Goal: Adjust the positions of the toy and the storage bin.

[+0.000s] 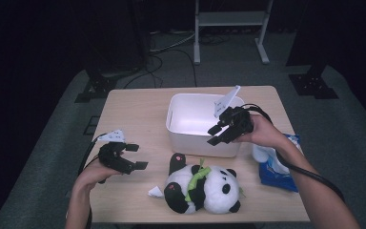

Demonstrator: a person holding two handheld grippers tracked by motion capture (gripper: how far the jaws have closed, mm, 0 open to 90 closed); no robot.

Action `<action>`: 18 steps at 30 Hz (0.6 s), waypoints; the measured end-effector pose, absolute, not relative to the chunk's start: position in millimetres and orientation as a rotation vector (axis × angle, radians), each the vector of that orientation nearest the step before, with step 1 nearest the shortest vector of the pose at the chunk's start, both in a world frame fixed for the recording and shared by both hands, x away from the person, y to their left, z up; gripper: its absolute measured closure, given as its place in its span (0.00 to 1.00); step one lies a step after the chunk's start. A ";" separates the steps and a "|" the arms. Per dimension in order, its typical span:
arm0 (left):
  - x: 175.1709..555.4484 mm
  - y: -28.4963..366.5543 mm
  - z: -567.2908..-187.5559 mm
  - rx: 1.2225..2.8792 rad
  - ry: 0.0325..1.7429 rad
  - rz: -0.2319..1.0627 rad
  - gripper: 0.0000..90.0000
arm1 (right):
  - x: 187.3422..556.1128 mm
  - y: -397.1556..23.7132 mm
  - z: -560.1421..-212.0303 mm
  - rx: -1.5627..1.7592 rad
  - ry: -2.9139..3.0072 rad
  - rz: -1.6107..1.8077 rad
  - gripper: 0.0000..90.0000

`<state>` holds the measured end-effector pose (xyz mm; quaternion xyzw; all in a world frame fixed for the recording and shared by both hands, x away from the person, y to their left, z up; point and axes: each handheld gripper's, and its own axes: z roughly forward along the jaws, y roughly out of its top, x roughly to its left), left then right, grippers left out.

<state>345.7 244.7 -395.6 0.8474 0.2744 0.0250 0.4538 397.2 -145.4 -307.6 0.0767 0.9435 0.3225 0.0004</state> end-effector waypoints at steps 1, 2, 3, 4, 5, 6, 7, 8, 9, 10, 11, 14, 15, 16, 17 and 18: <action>345.7 244.7 -395.6 2.092 0.677 0.062 0.11 | 397.2 -145.4 -307.6 0.241 2.963 1.013 0.62; 345.8 244.9 -395.7 2.093 0.678 0.061 0.11 | 395.9 -145.6 -306.6 0.241 2.962 1.016 0.61; 345.9 245.2 -395.7 2.093 0.679 0.061 0.11 | 392.6 -146.3 -304.1 0.225 2.957 1.027 0.61; 345.9 245.3 -395.8 2.094 0.679 0.061 0.11 | 390.6 -146.3 -303.1 0.224 2.955 1.029 0.60; 346.0 245.6 -395.8 2.094 0.680 0.061 0.11 | 389.1 -146.2 -302.4 0.223 2.955 1.032 0.60; 345.9 245.8 -395.8 2.093 0.681 0.061 0.11 | 386.8 -146.3 -301.3 0.214 2.954 1.036 0.59; 346.0 246.1 -395.7 2.091 0.681 0.063 0.11 | 385.2 -146.2 -301.0 0.207 2.948 1.042 0.59; 345.9 246.3 -395.7 2.092 0.681 0.063 0.11 | 383.0 -145.9 -300.4 0.206 2.947 1.045 0.59; 345.9 246.3 -395.7 2.094 0.679 0.063 0.11 | 380.8 -145.3 -300.5 0.193 2.950 1.053 0.58; 345.9 246.5 -395.7 2.095 0.679 0.063 0.11 | 378.7 -144.5 -300.8 0.188 2.950 1.052 0.58; 345.9 246.8 -395.6 2.095 0.679 0.063 0.11 | 376.9 -143.6 -301.5 0.186 2.957 1.050 0.57; 345.9 247.9 -395.2 2.091 0.682 0.067 0.11 | 372.8 -141.0 -304.9 0.165 2.972 1.044 0.56; 345.9 248.3 -395.3 2.091 0.682 0.067 0.11 | 371.8 -140.0 -306.4 0.158 2.982 1.044 0.56; 346.0 248.6 -395.4 2.091 0.683 0.068 0.11 | 370.1 -138.6 -308.3 0.151 2.987 1.041 0.56; 346.0 248.7 -395.5 2.090 0.683 0.068 0.11 | 369.1 -137.3 -309.9 0.143 2.994 1.038 0.55; 346.0 248.9 -395.7 2.090 0.684 0.067 0.11 | 368.0 -136.4 -311.0 0.148 3.000 1.038 0.55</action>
